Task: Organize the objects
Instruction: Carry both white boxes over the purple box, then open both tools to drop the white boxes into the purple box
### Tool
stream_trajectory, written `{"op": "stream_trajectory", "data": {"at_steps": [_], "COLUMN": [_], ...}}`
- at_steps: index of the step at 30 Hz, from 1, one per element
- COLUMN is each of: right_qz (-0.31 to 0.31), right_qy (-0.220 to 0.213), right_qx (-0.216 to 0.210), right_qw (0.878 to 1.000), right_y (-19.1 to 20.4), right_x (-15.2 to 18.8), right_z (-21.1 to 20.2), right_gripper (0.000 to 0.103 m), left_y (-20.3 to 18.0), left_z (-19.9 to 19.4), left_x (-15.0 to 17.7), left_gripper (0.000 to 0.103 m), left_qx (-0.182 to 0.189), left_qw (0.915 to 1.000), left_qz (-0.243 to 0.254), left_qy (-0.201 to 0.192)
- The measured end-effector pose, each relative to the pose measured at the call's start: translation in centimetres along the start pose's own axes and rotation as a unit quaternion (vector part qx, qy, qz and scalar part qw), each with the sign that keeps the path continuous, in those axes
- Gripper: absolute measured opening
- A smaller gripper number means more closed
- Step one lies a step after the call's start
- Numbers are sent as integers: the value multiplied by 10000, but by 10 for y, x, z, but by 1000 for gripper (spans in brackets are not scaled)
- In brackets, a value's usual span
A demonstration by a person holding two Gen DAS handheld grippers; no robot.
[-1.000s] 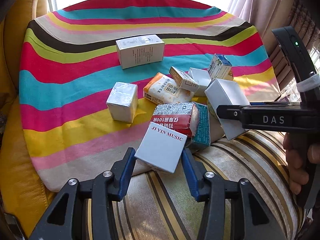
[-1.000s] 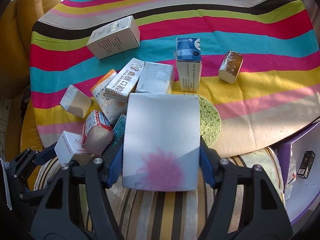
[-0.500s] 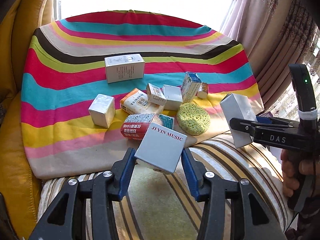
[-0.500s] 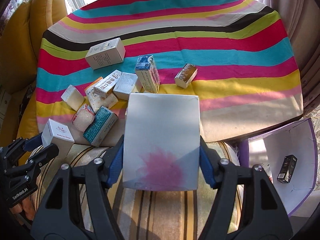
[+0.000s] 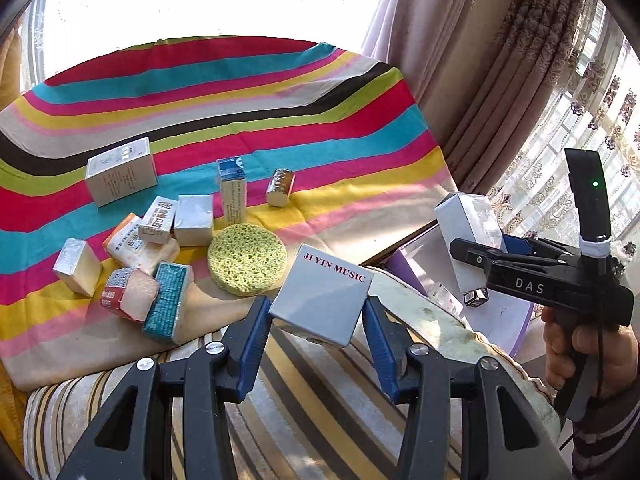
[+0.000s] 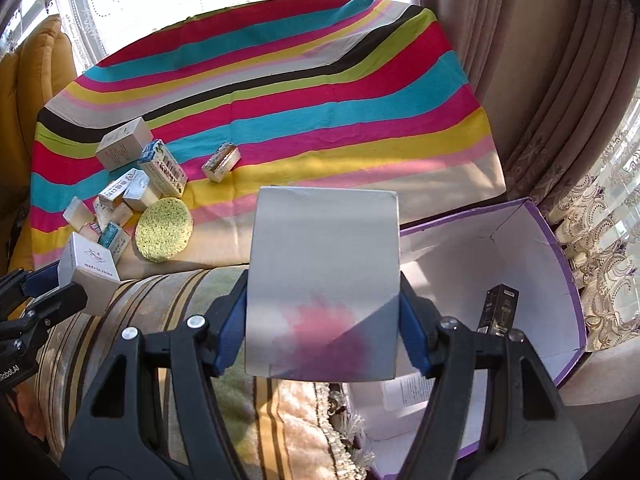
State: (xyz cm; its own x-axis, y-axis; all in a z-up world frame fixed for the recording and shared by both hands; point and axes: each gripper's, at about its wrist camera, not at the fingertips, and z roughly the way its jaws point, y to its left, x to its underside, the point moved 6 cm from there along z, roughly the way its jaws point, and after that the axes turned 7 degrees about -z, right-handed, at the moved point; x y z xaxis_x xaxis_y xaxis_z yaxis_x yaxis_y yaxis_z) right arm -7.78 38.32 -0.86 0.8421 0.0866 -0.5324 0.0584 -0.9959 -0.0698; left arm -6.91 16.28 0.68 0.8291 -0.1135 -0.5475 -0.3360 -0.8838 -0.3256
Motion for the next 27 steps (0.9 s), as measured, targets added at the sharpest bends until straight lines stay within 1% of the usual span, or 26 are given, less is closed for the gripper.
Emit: {"op": "stream_trajectory", "data": {"at_steps": [6,9,14,17,19,23,27], "right_qz": [219,304,338,474,482,445,442], "right_qy": [-107,-120,-108,-90,-119,-234,-288], "right_qx": [458,610,977,995,1105,1087,1159], "right_qw": [9987,9976,9946,9939,9926,9928,9919], "right_y": [-47,-66,-95,-109,-116,-119,-124], "right_x": [9,16,25,27,28,24,23], "right_z": [-5,-5,-2,2,1,0,2], "right_gripper": [69,69,69,69,69,69,70], "left_y": [-43,-64,-97,-113,-123,-141,-148], "left_z": [17,26,45,55,61,76,90], "left_x": [-7,-8,-6,-8,-10,-15,-18], "left_gripper": [49,49,49,49,49,49,52], "left_qx": [282,424,658,754,765,855,935], "left_qw": [9993,9984,9959,9946,9939,9919,9905], "left_qz": [221,309,466,516,604,713,671], "left_qy": [123,213,417,495,514,605,755]}}
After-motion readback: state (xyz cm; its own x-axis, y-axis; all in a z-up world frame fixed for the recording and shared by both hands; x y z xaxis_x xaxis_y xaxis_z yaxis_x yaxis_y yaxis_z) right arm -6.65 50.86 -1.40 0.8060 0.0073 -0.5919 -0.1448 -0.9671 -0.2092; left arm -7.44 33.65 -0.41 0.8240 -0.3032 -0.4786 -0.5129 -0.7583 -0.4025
